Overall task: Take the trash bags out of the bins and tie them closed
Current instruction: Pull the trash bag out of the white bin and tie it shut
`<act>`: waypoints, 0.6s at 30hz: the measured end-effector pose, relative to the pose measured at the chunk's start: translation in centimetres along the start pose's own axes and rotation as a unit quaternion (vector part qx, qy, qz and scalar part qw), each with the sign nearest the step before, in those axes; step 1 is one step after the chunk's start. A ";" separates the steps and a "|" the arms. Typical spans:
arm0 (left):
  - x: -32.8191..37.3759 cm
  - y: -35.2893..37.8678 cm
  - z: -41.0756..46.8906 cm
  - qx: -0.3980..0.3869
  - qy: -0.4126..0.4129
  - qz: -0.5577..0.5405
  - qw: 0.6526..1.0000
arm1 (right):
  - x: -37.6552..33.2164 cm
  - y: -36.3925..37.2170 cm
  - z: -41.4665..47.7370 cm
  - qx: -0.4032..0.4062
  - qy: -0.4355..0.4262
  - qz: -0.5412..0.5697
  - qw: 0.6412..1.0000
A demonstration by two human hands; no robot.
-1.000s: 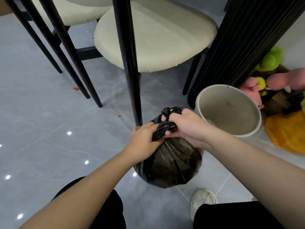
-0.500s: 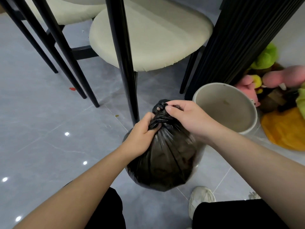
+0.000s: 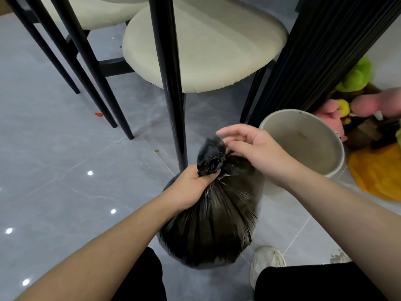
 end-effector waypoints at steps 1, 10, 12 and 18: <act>0.0 -0.1 0.1 0.001 0.003 -0.014 1.000 | 0.1 -0.6 0.2 0.024 -0.010 -0.027 0.999; 0.7 -1.0 0.3 -0.001 0.007 -0.050 0.999 | 2.1 -0.5 0.3 -0.067 -0.021 -0.292 0.954; 0.4 -1.3 0.4 0.010 0.013 -0.018 1.000 | 1.8 -0.2 0.2 -0.014 -0.042 -0.228 0.973; 1.7 -1.9 0.1 0.059 0.098 0.121 0.986 | 2.5 2.1 0.0 0.060 -0.006 0.001 0.998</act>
Point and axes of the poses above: each hand's wrist, its own z-axis towards the middle knuckle, its own y-axis out of the palm, x = y × z, the point moved 5 cm from there along z, towards the middle knuckle, and after that the axes turned 7 degrees about x, right-handed, at the moved point
